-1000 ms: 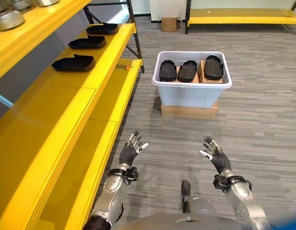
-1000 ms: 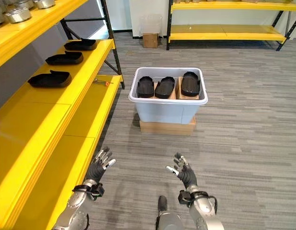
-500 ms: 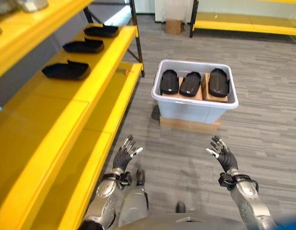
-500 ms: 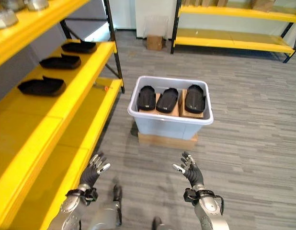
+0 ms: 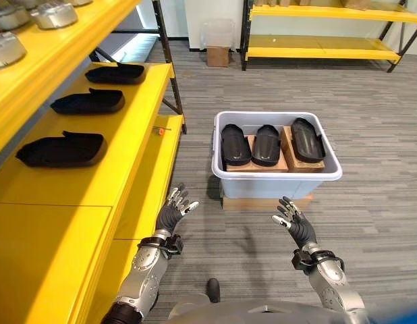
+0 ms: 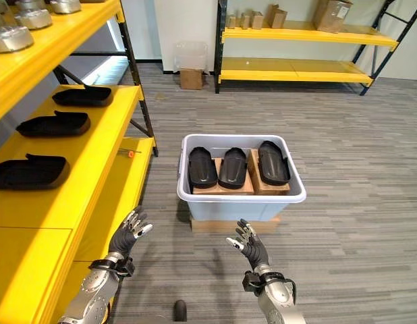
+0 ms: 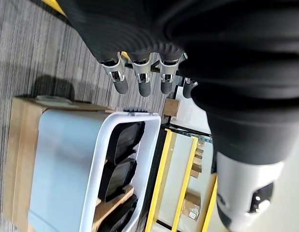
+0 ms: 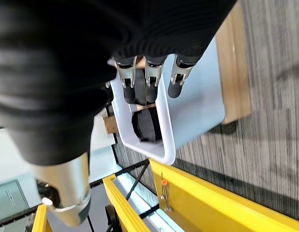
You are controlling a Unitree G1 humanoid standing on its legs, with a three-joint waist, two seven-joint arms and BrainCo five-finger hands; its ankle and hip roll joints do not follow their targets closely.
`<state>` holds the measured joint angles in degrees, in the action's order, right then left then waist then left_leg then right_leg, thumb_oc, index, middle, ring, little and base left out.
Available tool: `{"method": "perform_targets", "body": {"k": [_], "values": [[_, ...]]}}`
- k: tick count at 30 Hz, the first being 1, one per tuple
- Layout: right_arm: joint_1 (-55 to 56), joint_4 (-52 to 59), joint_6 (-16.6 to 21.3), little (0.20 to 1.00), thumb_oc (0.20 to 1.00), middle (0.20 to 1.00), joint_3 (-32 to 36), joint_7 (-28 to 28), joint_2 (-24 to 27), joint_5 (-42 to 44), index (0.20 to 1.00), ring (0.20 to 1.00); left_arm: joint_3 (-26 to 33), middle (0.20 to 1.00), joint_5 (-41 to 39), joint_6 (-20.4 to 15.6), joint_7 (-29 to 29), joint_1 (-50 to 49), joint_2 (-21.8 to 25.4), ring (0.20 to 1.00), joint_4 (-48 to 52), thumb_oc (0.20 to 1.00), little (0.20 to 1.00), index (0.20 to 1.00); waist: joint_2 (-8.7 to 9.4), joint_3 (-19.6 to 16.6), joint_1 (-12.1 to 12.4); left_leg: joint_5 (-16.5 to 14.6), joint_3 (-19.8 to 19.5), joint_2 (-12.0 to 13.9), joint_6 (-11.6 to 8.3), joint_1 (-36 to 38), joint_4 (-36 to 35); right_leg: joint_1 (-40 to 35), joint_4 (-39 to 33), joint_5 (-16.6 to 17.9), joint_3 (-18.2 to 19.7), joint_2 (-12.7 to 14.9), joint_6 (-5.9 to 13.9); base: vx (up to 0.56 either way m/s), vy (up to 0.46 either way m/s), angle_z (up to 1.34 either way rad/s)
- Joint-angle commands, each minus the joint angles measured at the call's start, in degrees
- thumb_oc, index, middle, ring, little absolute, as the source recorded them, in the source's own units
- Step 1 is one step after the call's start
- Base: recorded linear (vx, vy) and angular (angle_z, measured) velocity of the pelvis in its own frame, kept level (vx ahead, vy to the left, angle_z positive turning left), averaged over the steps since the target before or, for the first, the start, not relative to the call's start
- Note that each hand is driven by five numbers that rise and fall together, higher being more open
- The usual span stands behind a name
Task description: Move parts from the plastic box to the shelf.
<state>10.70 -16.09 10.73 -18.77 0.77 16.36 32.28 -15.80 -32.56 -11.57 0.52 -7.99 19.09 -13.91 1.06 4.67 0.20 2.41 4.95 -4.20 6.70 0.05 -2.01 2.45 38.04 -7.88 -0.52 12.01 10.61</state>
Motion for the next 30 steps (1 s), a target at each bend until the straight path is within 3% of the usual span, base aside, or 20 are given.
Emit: {"method": "perform_targets", "body": {"k": [1,3,5,6,7,8,9,11,12,13,15,18,20,22,25,30], "values": [[-1.3,3.0,2.1,1.000,1.000,1.000,-0.9,1.0,1.2,-1.5,1.000,1.000,0.1,1.000,2.0,-2.1,0.7,-0.4,1.7,1.000,5.4,1.000,1.000,1.000,-0.67,0.8,-0.5,-3.5,0.3,2.3,-1.99,-0.7,3.9,1.8,-3.5,16.0,-2.4,-5.2,-2.35,0.11,0.172,0.37],[-0.7,3.2,2.0,1.000,1.000,1.000,-0.8,1.1,1.1,-2.0,1.000,1.000,0.1,1.000,2.9,-1.8,0.4,-0.3,1.9,1.000,5.3,1.000,1.000,1.000,-1.77,1.5,-0.9,-4.1,0.4,2.4,-1.66,1.3,3.1,5.1,-0.9,14.8,-5.1,-3.5,-2.89,0.19,0.143,0.10],[-0.3,3.8,2.0,1.000,1.000,1.000,-0.5,1.2,1.3,-1.5,1.000,1.000,0.4,1.000,2.4,-1.8,-0.2,-0.3,2.1,1.000,4.8,1.000,1.000,1.000,-2.45,1.8,-1.5,-4.8,0.5,2.6,-2.27,3.5,1.9,6.8,-8.2,11.4,-9.2,-0.6,-4.40,0.25,0.010,-0.11],[-0.3,3.7,2.1,1.000,1.000,1.000,-0.3,1.2,1.3,-1.3,1.000,1.000,0.4,1.000,2.2,-1.9,-0.3,-0.5,2.2,1.000,5.0,1.000,1.000,1.000,-2.39,1.7,-1.4,-5.3,0.6,2.8,-2.66,3.7,1.9,7.2,-12.8,11.4,-10.1,1.1,-4.28,0.18,-0.114,-0.05],[-0.4,3.6,2.0,1.000,1.000,1.000,-0.3,1.2,1.2,-1.2,1.000,1.000,0.5,1.000,1.7,-1.9,-0.4,-0.8,2.1,1.000,5.1,1.000,1.000,1.000,-2.34,1.9,-1.6,-5.7,0.5,2.9,-3.11,4.1,1.8,7.5,-17.2,12.2,-10.2,2.3,-3.91,0.24,-0.201,0.02],[-0.8,3.0,1.7,1.000,1.000,1.000,-0.5,1.0,1.0,-1.3,1.000,1.000,0.7,1.000,1.4,-1.9,-0.3,-1.1,2.0,1.000,4.9,1.000,1.000,1.000,-1.85,2.3,-1.9,-6.6,0.1,2.8,-4.04,5.4,1.7,7.5,-25.3,16.1,-8.9,4.4,-2.10,0.18,-0.155,0.00],[-0.8,3.0,1.7,1.000,1.000,1.000,-0.5,1.0,1.0,-1.3,1.000,1.000,0.7,1.000,1.4,-1.9,-0.3,-1.1,2.0,1.000,4.9,1.000,1.000,1.000,-1.91,2.5,-1.9,-6.6,0.1,2.9,-4.04,5.6,1.6,7.2,-25.5,16.2,-8.9,4.3,-2.08,0.19,-0.164,-0.14],[-0.5,3.7,1.5,1.000,1.000,1.000,-0.7,1.0,0.9,-1.6,1.000,1.000,1.2,1.000,1.5,-2.0,-0.2,-1.6,1.8,1.000,4.8,1.000,1.000,1.000,-1.14,2.5,-2.1,-7.5,0.0,3.0,-5.13,6.8,1.4,6.8,-31.8,19.9,-8.2,7.0,-0.21,0.15,-0.134,-0.06],[-0.5,3.7,1.5,1.000,1.000,1.000,-0.7,1.0,0.9,-1.6,1.000,1.000,1.2,1.000,1.5,-2.0,-0.2,-1.6,1.8,1.000,4.8,1.000,1.000,1.000,-1.20,2.6,-2.1,-7.6,0.0,3.0,-5.13,6.9,1.4,6.5,-32.1,20.0,-8.3,7.0,-0.19,0.19,-0.192,0.07],[0.0,4.1,1.2,1.000,1.000,1.000,-0.8,1.1,1.0,-2.2,1.000,1.000,1.3,1.000,1.8,-2.1,-0.3,-2.2,1.8,1.000,4.8,1.000,1.000,1.000,-0.44,2.4,-2.4,-8.5,-0.2,3.1,-5.67,8.2,1.3,6.1,-34.1,22.4,-7.5,8.1,1.04,0.18,-0.180,0.09],[0.6,3.8,1.2,1.000,1.000,1.000,-0.6,1.5,1.1,-1.8,1.000,1.000,1.2,1.000,2.1,-2.3,-0.9,-2.7,1.0,1.000,3.9,1.000,1.000,1.000,1.13,0.8,-2.1,-9.9,0.0,3.2,-6.67,9.6,1.0,3.6,-35.8,21.8,-7.4,7.2,1.43,0.30,-0.278,0.18],[0.4,4.3,1.5,1.000,1.000,1.000,0.2,1.8,2.3,-1.6,1.000,1.000,1.3,1.000,1.5,-2.2,-1.2,-2.9,0.4,1.000,3.6,1.000,1.000,1.000,0.54,-0.3,-2.2,-9.5,0.0,6.0,-8.57,9.2,2.0,2.3,-35.6,19.3,-10.2,5.7,0.73,0.19,-0.250,0.10],[0.3,4.3,2.0,1.000,1.000,1.000,1.2,1.6,2.8,-1.4,1.000,1.000,1.0,1.000,1.0,-2.2,-1.4,-2.6,0.3,1.000,3.5,1.000,1.000,1.000,-0.08,-0.3,-2.5,-8.0,-0.3,8.8,-10.06,8.8,2.8,2.0,-34.2,15.5,-11.4,3.9,-0.49,0.11,-0.237,0.06],[0.3,4.1,2.0,1.000,1.000,1.000,1.3,1.4,2.9,-1.2,1.000,1.000,0.9,1.000,0.9,-2.4,-1.6,-2.6,0.2,1.000,3.4,1.000,1.000,1.000,-0.18,-0.3,-2.7,-8.1,-0.6,9.5,-10.34,8.6,3.0,1.8,-34.1,14.6,-11.7,3.4,-0.89,0.08,-0.186,0.17],[-0.4,3.6,2.4,1.000,1.000,1.000,1.4,1.0,3.8,-0.5,1.000,1.000,0.6,1.000,-0.6,-2.5,-1.4,-2.5,-0.2,1.000,3.1,1.000,1.000,1.000,-0.83,-0.2,-2.8,-4.8,-1.0,12.7,-11.92,8.4,4.4,1.8,-32.4,10.9,-12.0,0.1,-2.99,0.13,-0.266,0.14],[-0.7,4.2,2.8,1.000,1.000,1.000,1.6,1.1,5.5,-0.3,1.000,1.000,0.8,1.000,-1.4,-2.4,-1.5,-3.0,-0.3,1.000,3.2,1.000,1.000,1.000,-0.76,-0.2,-2.5,-0.9,-1.9,14.8,-12.91,7.5,7.6,1.3,-31.9,8.5,-11.5,-3.3,-5.37,0.10,-0.201,0.02]]}}
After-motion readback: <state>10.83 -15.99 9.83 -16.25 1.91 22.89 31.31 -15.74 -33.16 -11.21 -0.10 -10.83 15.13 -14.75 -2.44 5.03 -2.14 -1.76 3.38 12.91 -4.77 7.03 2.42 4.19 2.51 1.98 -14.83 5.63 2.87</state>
